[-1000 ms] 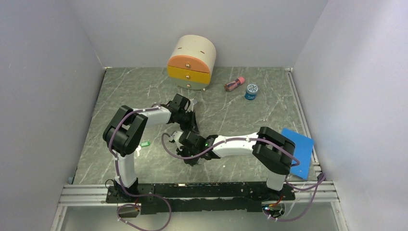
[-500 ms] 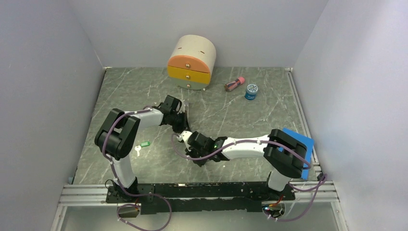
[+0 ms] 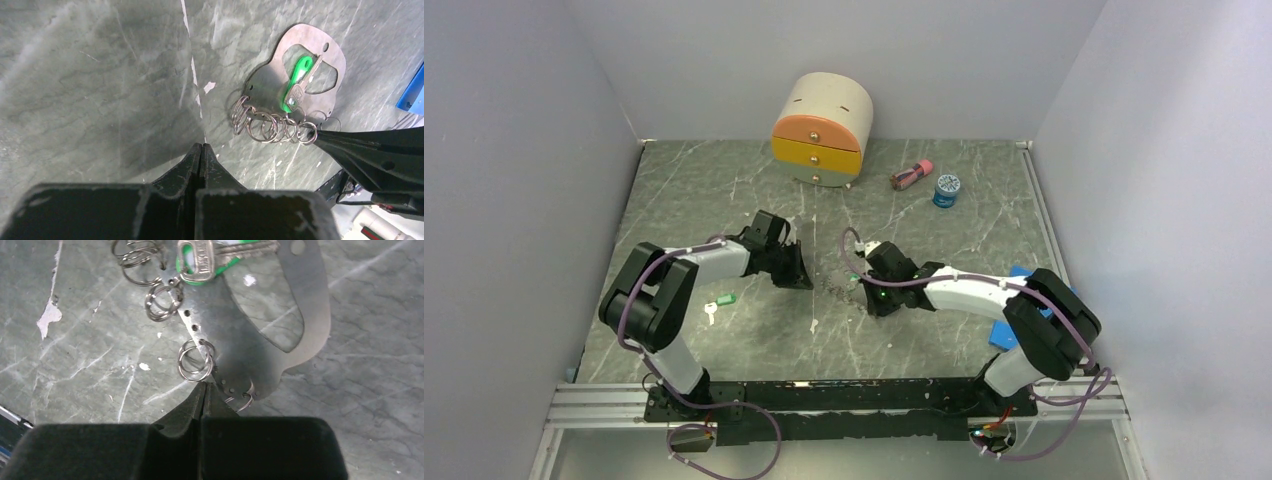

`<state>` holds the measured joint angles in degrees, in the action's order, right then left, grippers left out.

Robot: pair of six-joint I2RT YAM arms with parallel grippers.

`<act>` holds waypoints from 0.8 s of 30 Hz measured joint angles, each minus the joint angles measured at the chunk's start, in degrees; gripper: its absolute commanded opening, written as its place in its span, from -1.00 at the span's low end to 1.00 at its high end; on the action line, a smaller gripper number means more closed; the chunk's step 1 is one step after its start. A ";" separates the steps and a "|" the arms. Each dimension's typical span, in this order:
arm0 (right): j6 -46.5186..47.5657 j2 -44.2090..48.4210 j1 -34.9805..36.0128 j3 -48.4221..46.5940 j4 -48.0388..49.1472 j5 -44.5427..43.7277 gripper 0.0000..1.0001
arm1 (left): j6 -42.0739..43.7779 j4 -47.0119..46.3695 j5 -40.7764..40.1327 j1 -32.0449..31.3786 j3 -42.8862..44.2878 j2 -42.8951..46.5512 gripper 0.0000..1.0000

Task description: Put the keys on the keyring

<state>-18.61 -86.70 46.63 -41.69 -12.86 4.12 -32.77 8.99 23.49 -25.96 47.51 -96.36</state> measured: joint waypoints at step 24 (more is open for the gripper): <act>-11.28 4.17 -19.54 5.11 1.27 12.66 -0.12 | -0.04 -2.67 6.23 -2.43 18.53 -15.23 -0.08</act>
<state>-29.89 -82.52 27.09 -36.58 -11.60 16.78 -32.82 6.33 29.71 -28.38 66.04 -111.59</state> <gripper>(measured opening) 0.447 0.496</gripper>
